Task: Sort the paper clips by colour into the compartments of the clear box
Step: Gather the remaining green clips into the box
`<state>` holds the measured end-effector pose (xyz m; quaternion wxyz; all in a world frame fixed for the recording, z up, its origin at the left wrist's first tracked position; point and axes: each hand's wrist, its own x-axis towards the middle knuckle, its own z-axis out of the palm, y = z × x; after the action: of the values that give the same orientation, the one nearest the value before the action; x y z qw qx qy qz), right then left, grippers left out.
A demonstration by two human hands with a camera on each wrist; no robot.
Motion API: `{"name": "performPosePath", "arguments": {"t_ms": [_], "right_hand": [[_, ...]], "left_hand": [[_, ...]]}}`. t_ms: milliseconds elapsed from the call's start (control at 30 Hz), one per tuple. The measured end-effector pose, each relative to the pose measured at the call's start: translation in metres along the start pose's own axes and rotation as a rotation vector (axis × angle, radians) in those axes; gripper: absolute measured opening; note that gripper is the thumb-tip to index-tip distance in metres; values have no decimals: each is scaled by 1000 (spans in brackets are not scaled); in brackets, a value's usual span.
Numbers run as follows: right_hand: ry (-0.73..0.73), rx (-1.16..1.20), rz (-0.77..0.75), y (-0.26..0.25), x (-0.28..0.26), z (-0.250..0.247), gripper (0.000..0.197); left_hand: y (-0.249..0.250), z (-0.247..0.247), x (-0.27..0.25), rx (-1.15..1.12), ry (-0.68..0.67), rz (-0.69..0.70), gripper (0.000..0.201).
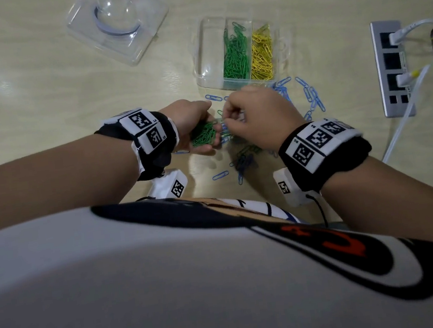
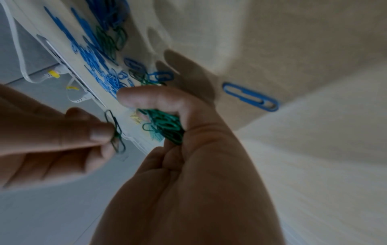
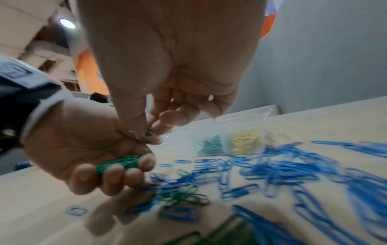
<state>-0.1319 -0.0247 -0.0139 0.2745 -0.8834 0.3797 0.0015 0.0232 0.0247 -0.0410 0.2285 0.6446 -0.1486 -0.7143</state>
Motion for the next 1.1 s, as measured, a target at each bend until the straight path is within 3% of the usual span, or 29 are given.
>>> {"name": "performPosePath", "arguments": {"t_ms": [133,233,367,733,833,933,1033,1100], "right_hand": [[17,70,-84,-11,2,4,15],[35,-1,10,5,3,7,16],[-189,-359,68,20,-2,15,22],[-234,-442,127,21,1,20,26],[-173,-353,136,16,0,17,19],[-77,-59,96,-1,0,12,8],[-78,49,-26,-20,2,9,8],[-54,77,-29,-22,3,7,13]], "left_hand": [[2,3,-4,-14,-44,17,26],[1,3,-4,-3,-40,-14,46],[-2,-2,-3,5,-11,-22,53],[-4,-4,-2,6,12,-17,52],[-5,-4,-1,-5,2,-14,52],[-8,-2,-1,-12,-8,-1,50],[-8,0,-3,17,41,51,31],[-8,0,-5,12,39,56,23]]}}
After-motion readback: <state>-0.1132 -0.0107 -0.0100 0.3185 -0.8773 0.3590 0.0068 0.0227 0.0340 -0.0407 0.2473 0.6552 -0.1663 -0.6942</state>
